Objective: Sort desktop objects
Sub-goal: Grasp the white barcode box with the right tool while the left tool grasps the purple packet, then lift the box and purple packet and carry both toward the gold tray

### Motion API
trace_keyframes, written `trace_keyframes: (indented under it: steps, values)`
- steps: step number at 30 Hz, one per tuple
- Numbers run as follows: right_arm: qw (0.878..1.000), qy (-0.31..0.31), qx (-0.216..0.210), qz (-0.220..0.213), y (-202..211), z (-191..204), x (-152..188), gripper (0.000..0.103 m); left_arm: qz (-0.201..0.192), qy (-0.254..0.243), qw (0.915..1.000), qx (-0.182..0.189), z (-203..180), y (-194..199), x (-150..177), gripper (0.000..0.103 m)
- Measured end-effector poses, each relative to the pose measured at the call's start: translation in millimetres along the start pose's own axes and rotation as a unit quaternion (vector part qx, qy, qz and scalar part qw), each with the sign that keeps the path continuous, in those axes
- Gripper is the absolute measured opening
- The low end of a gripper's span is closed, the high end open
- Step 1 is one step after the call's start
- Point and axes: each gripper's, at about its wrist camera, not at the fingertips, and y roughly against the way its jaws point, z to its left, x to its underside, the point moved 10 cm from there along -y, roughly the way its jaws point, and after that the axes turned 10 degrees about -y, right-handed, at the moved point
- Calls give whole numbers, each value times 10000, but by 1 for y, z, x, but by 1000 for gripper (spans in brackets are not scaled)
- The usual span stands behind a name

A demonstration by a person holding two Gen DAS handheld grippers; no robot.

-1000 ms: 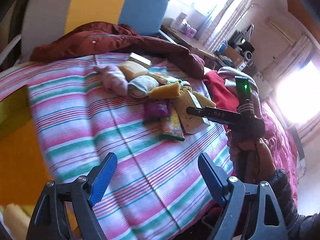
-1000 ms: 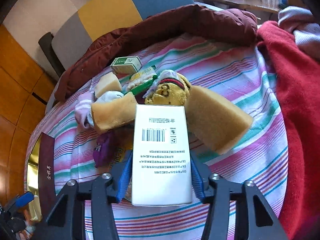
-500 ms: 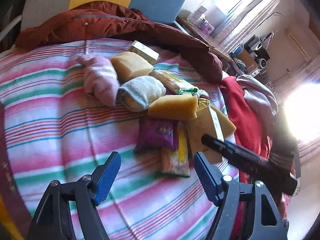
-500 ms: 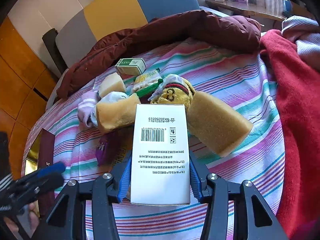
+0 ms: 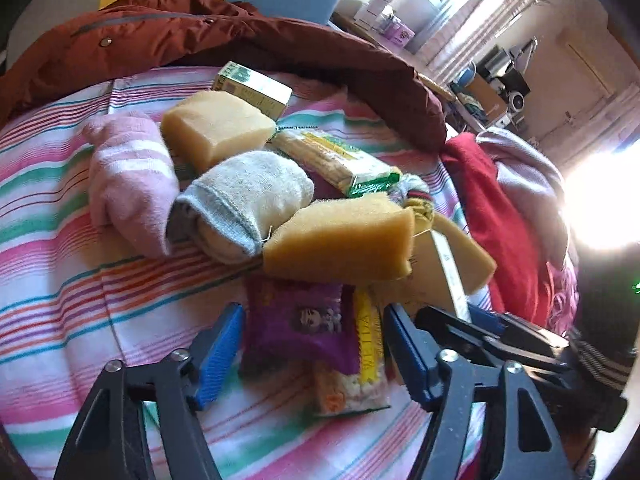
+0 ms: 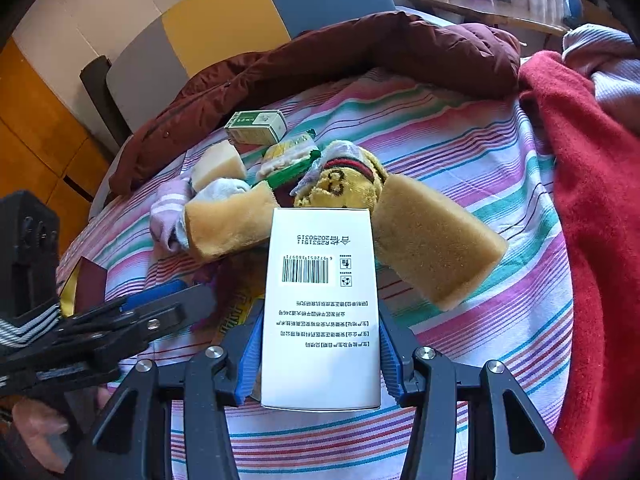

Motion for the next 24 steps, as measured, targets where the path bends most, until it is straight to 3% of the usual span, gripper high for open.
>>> trace_keyframes:
  steps: [7, 14, 24]
  values:
    - [10000, 10, 18, -15, -1, -1, -1, 51, -98, -171, 9997, -130, 3, -9, -1, 48]
    - [10000, 74, 41, -37, -1, -2, -3, 51, -125, -300, 9983, -484, 5, 3, 15, 46]
    - [9995, -66, -256, -157, 8, 2, -7, 51, -244, -281, 9965, -755, 5, 41, 71, 46]
